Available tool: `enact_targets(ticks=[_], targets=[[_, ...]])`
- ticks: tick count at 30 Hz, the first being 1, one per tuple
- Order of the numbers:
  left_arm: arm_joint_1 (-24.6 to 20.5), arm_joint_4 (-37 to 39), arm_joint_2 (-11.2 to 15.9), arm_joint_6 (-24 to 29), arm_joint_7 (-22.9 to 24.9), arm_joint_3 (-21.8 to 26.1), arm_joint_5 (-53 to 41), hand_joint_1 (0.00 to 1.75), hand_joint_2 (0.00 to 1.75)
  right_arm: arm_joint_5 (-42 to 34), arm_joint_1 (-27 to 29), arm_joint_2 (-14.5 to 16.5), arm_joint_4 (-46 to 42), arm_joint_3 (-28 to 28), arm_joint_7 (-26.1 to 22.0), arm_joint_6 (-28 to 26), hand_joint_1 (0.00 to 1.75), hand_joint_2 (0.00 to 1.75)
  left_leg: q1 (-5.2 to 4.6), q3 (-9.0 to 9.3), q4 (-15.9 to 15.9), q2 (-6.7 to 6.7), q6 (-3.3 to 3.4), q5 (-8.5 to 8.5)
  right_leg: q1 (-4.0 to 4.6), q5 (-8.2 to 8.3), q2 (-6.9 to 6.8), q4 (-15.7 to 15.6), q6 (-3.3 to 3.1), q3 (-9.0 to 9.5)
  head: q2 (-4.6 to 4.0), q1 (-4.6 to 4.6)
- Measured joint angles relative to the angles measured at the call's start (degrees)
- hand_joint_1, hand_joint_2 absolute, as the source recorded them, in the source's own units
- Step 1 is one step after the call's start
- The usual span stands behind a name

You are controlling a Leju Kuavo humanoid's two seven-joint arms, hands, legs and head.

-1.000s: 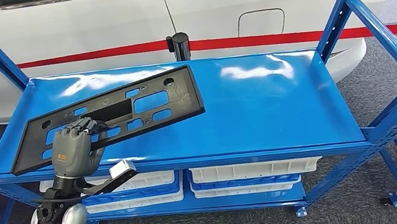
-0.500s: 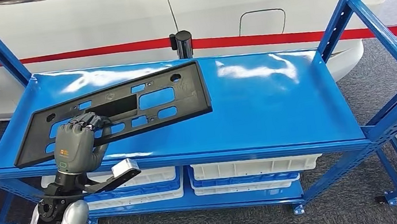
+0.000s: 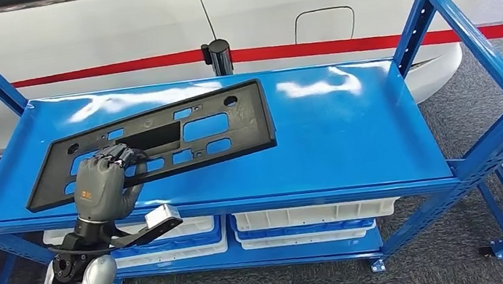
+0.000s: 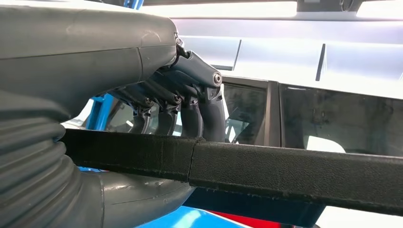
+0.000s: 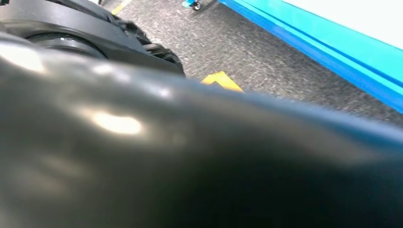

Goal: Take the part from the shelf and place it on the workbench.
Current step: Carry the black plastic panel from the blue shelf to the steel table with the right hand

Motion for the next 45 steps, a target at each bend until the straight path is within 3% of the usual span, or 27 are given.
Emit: enact_targets(ticks=[1, 4, 6, 9, 11, 13, 14, 15, 16, 18, 20, 21, 24, 26, 28, 29, 30, 31, 32, 34, 35, 37, 39, 40, 42, 44, 45], targets=[[0.00, 0.00, 0.00, 0.00, -0.01, -0.03, 0.01, 1.75, 1.75, 0.00, 0.00, 0.00, 0.00, -0.05, -0.04, 0.03, 0.00, 0.00, 0.20, 0.12, -1.06, 0.02, -0.12, 1.77, -0.05, 0.06, -0.01, 0.05, 0.00, -0.01, -0.01, 0.01], [-0.16, -0.01, 0.00, 0.01, -0.02, -0.05, 0.02, 1.75, 1.75, 0.00, 0.00, -0.05, -0.01, -0.12, -0.10, 0.08, 0.00, 0.00, 0.64, 4.30, -11.02, -0.04, -0.51, 7.89, -0.13, 0.40, 0.03, 0.35, 0.52, -0.21, 0.00, -0.05], [-0.25, -0.03, -0.01, 0.01, -0.03, -0.08, 0.02, 1.75, 1.75, 0.00, 0.00, -0.12, -0.02, -0.20, -0.14, 0.10, 0.00, 0.00, 0.45, 5.27, -13.95, -0.23, -0.28, 8.86, 0.10, 1.09, 0.10, 0.39, 1.41, -0.65, 0.01, -0.05], [-0.40, -0.07, -0.03, 0.00, -0.03, -0.14, 0.03, 1.75, 1.75, 0.00, 0.09, -0.11, -0.02, -0.36, -0.16, 0.12, 0.00, 0.00, 0.13, 4.06, -14.07, -0.19, 1.32, 10.01, 0.08, 1.77, 0.08, 0.20, 2.56, -1.50, 0.01, 0.01], [-0.59, -0.09, -0.03, 0.00, -0.02, -0.14, 0.03, 1.75, 1.75, 0.00, 0.07, -0.06, -0.02, -0.45, -0.16, 0.15, 0.00, 0.00, 0.11, 2.86, -14.23, -0.04, 2.70, 11.25, 0.02, -1.09, 0.02, 3.72, 2.29, -3.46, 0.01, 0.17], [-0.62, -0.10, -0.03, 0.00, -0.02, -0.14, 0.02, 1.75, 1.75, 0.00, 0.03, -0.01, -0.02, -0.48, -0.16, 0.17, 0.00, 0.00, -0.15, 1.38, -14.19, 0.00, 3.43, 12.38, 0.09, -5.64, -0.01, 11.43, 1.70, -6.28, 0.00, 0.35], [-0.60, -0.10, -0.03, 0.00, -0.02, -0.15, 0.02, 1.75, 1.75, 0.00, 0.02, -0.01, -0.02, -0.49, -0.16, 0.19, 0.00, 0.00, -0.32, 0.63, -14.16, 0.00, 3.54, 12.90, 0.17, -7.09, 0.00, 14.94, 1.70, -7.20, 0.00, 0.37], [-0.57, -0.10, -0.04, 0.00, -0.03, -0.18, 0.02, 1.75, 1.75, 0.00, 0.02, 0.00, -0.02, -0.50, -0.16, 0.20, 0.00, 0.00, -0.51, -0.06, -14.15, 0.00, 3.61, 13.40, 0.27, -7.64, 0.00, 16.77, 1.87, -7.23, -0.01, 0.38], [-0.56, -0.10, -0.04, 0.00, -0.03, -0.19, 0.02, 1.75, 1.75, 0.00, 0.01, 0.01, -0.02, -0.51, -0.16, 0.21, 0.00, 0.00, -0.70, -0.69, -14.14, -0.01, 3.65, 13.87, 0.38, -7.36, -0.01, 16.39, 2.09, -6.10, -0.01, 0.37], [-0.60, -0.10, -0.04, 0.01, -0.04, -0.21, 0.03, 1.75, 1.75, 0.00, -0.09, -0.04, -0.05, -0.53, -0.18, 0.26, 0.00, 0.00, -1.06, -1.67, -14.13, -0.03, 3.66, 14.75, 0.89, -5.77, 0.01, 9.58, 2.01, -0.62, 0.00, 0.36], [-0.64, -0.13, -0.04, 0.02, -0.04, -0.21, 0.04, 1.75, 1.75, 0.01, -0.34, -0.20, -0.14, -0.54, -0.24, 0.34, 0.00, 0.00, -1.36, -2.30, -14.14, 0.02, 3.39, 15.53, 1.59, -5.15, -0.19, 1.76, 1.03, 4.92, 0.01, 0.28], [-0.68, -0.14, -0.04, 0.02, -0.04, -0.22, 0.04, 1.75, 1.75, 0.02, -0.44, -0.27, -0.18, -0.55, -0.27, 0.38, 0.00, 0.00, -1.34, -2.45, -14.16, 0.07, 3.14, 15.88, 1.91, -5.12, -0.30, -0.26, 0.59, 6.16, 0.01, 0.29], [-0.76, -0.15, -0.04, 0.02, -0.07, -0.24, 0.10, 1.75, 1.75, 0.02, -0.53, -0.24, -0.19, -0.57, -0.31, 0.42, 0.00, 0.00, -1.25, -2.74, -14.32, 0.09, 2.12, 16.58, 1.72, -4.08, -0.51, -1.77, -0.19, 5.90, 0.01, 0.39], [-0.82, -0.16, -0.03, 0.02, -0.08, -0.21, 0.16, 1.75, 1.75, 0.02, -0.56, -0.16, -0.19, -0.58, -0.31, 0.42, 0.00, 0.00, -1.18, -3.66, -12.27, 0.00, 1.41, 13.99, 0.92, -2.85, -0.66, -2.63, -0.98, 5.59, 0.00, 0.22], [-0.82, -0.16, -0.01, 0.02, -0.08, -0.20, 0.19, 1.75, 1.75, 0.02, -0.57, -0.09, -0.20, -0.59, -0.31, 0.42, 0.00, 0.00, -0.57, -5.51, -5.96, -0.01, 0.53, 8.65, 0.60, -1.78, -0.75, -2.79, -1.35, 4.76, 0.00, 0.04], [-0.78, -0.15, 0.01, 0.02, -0.08, -0.20, 0.20, 1.75, 1.75, 0.02, -0.55, -0.06, -0.20, -0.60, -0.31, 0.42, 0.00, 0.00, -0.17, -6.37, -2.37, 0.01, 0.03, 6.65, 0.52, -1.33, -0.78, -2.75, -1.24, 4.20, 0.00, 0.02], [-0.73, -0.15, 0.03, 0.03, -0.09, -0.20, 0.20, 1.75, 1.75, 0.02, -0.54, -0.01, -0.20, -0.62, -0.31, 0.43, 0.00, 0.00, 0.25, -6.67, 0.12, 0.03, -0.48, 5.96, 0.39, -0.89, -0.80, -2.69, -0.98, 3.63, 0.01, 0.03], [-0.71, -0.14, 0.04, 0.03, -0.10, -0.20, 0.22, 1.75, 1.75, 0.03, -0.54, 0.02, -0.20, -0.66, -0.31, 0.43, 0.00, 0.00, 0.67, -6.16, 0.84, 0.05, -0.97, 6.50, 0.16, -0.52, -0.82, -2.59, -0.64, 3.08, 0.01, 0.03], [-0.70, -0.14, 0.04, 0.03, -0.11, -0.20, 0.26, 1.75, 1.75, 0.04, -0.54, 0.04, -0.20, -0.71, -0.31, 0.44, 0.00, 0.00, 1.12, -4.57, -0.58, 0.09, -1.53, 7.92, -0.16, -0.19, -0.84, -2.36, -0.29, 2.51, 0.01, 0.02], [-0.76, -0.14, 0.04, 0.03, -0.12, -0.19, 0.34, 1.75, 1.75, 0.11, -0.57, -0.14, -0.25, -0.82, -0.31, 0.44, 0.00, 0.00, 1.91, 0.54, -7.53, 0.10, -2.88, 10.10, -0.63, 0.25, -0.83, -1.29, 0.49, 1.20, 0.01, -0.14], [-0.77, -0.14, 0.04, 0.04, -0.12, -0.18, 0.38, 1.75, 1.75, 0.16, -0.59, -0.23, -0.30, -0.87, -0.29, 0.44, 0.00, 0.00, 2.04, 2.42, -10.55, 0.03, -3.13, 10.34, -0.63, 0.44, -0.81, -0.67, 0.90, 0.56, 0.01, -0.24], [-0.75, -0.15, 0.04, 0.05, -0.12, -0.16, 0.42, 1.75, 1.75, 0.27, -0.57, -0.36, -0.39, -0.94, -0.27, 0.46, 0.00, 0.00, 1.76, 3.18, -12.80, -0.18, -2.54, 9.73, -0.41, 1.07, -0.73, -0.05, 1.95, -0.39, 0.01, -0.37], [-0.76, -0.16, 0.05, 0.05, -0.12, -0.15, 0.48, 1.75, 1.75, 0.38, -0.40, -0.24, -0.38, -0.98, -0.27, 0.49, 0.00, 0.00, 1.50, 2.02, -12.73, -0.11, -0.85, 10.42, -0.58, 1.77, -0.69, -0.23, 3.05, -0.96, 0.01, -0.31], [-0.81, -0.16, 0.07, 0.04, -0.12, -0.15, 0.53, 1.75, 1.75, 0.42, -0.31, -0.22, -0.38, -0.99, -0.26, 0.50, 0.00, 0.00, 1.36, 1.44, -12.77, -0.07, 0.09, 11.01, -0.69, 1.21, -0.68, 0.21, 3.23, -1.58, 0.01, -0.27], [-0.94, -0.16, 0.09, 0.03, -0.12, -0.14, 0.66, 1.75, 1.75, 0.49, -0.29, -0.20, -0.37, -1.01, -0.26, 0.57, 0.00, 0.00, 1.23, 0.02, -12.94, -0.01, 1.65, 12.30, -0.75, -2.47, -0.60, 4.63, 2.65, -3.73, 0.00, -0.11], [-0.95, -0.13, 0.09, 0.02, -0.12, -0.13, 0.83, 1.75, 1.75, 0.50, -0.45, -0.23, -0.37, -1.05, -0.29, 0.68, 0.00, 0.00, 0.90, -1.59, -12.92, -0.03, 2.29, 13.50, -0.42, -7.07, -0.50, 12.48, 2.01, -6.13, 0.00, 0.02], [-0.96, -0.11, 0.09, 0.02, -0.12, -0.13, 0.91, 1.75, 1.75, 0.50, -0.51, -0.28, -0.37, -1.10, -0.32, 0.72, 0.00, 0.00, 0.70, -2.38, -12.91, -0.02, 2.39, 14.09, -0.27, -8.24, -0.48, 15.50, 2.01, -6.63, 0.01, 0.02]])
